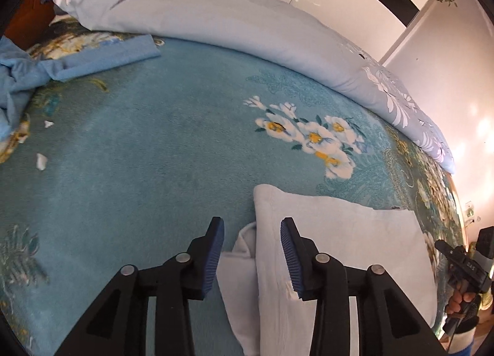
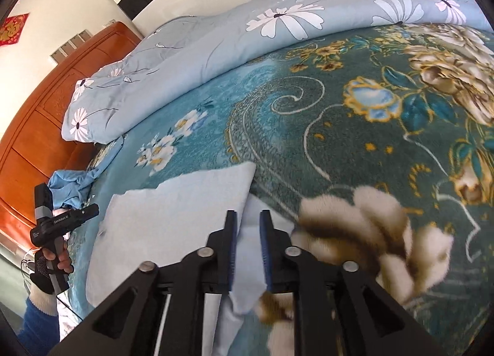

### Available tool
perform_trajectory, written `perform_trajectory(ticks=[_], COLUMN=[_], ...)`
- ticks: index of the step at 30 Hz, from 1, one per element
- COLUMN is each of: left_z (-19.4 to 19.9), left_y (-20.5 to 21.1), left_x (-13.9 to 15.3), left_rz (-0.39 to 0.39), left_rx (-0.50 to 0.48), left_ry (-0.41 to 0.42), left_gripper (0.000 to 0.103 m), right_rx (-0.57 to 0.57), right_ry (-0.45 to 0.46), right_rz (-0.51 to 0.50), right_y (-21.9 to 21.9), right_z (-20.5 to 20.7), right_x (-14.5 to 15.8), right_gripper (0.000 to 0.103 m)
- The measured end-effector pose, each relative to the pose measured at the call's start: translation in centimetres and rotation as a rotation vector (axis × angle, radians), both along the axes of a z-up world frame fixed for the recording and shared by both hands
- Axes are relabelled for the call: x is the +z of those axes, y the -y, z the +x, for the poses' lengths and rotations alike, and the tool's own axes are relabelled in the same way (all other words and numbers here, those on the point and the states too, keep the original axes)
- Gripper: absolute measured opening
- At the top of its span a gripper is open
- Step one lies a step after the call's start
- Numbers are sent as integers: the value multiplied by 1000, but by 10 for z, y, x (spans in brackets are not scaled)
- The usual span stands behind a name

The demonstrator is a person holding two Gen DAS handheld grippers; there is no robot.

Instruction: Fold clothes

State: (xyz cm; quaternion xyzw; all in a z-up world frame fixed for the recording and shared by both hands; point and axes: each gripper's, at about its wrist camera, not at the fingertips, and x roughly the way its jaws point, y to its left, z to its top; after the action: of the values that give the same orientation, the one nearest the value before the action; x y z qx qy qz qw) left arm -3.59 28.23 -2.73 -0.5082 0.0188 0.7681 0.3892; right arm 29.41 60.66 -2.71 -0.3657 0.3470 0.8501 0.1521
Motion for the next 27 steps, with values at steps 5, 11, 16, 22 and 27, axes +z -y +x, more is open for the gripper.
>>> perform_trajectory(ticks=[5,11,16,22,27], left_z=[81,166,196,203,207], left_y=[3,-35,-48,-49,-50], left_x=[14,-8,-34,-41,-41], left_rz=[115,76,35,9,-3], left_rx=[-76,-170,-192,-183,-181], left_ry=[20,-44,-9,-45,-72], left_gripper=[57,53,34,25,25], right_rx=[52,-28,-61,-59,-64], right_ry=[-84,-67,-65,-24,-59], right_rz=[-202,-216,-128,-101,-131], right_y=[26,38,51,56,54], right_z=[35,36,28,19,22], right_x=[-24,-36,-26,-35,-38], right_gripper=[55,55,35,35,20])
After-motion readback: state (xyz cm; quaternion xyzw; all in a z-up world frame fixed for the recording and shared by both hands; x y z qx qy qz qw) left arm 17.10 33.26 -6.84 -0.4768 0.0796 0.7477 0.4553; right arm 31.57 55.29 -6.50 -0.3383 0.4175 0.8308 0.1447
